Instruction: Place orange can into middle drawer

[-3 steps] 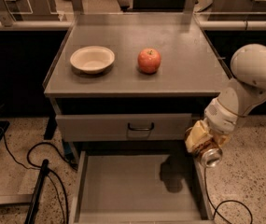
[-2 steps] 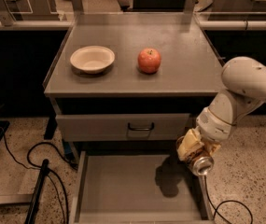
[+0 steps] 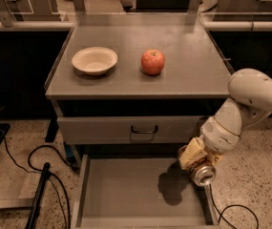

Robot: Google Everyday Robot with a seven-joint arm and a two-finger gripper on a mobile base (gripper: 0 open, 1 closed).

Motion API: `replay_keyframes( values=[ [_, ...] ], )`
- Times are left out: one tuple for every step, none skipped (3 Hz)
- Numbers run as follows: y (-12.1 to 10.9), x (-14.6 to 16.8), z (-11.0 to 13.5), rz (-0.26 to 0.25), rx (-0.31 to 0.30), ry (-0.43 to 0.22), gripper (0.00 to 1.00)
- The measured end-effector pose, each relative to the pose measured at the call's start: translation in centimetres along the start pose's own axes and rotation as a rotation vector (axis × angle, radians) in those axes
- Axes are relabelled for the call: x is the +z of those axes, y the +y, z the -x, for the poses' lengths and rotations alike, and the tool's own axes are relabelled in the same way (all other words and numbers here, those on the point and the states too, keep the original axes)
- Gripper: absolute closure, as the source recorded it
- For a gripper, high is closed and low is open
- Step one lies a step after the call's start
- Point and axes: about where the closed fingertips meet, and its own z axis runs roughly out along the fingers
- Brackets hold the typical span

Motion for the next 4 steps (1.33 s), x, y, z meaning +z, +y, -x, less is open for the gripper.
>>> replay_keyframes(
  values=[
    [-1.0,3.5,-1.2,0.078,0.119,0.000,1.00],
    [-2.6,8.0,-1.3,0.123,0.267,-0.040,1.00],
    [-2.6,8.0,-1.3,0.123,0.267,-0.040,1.00],
    [-3.2,12.1,-0.8,0.193,0.333,-0.021,1.00]
  ],
)
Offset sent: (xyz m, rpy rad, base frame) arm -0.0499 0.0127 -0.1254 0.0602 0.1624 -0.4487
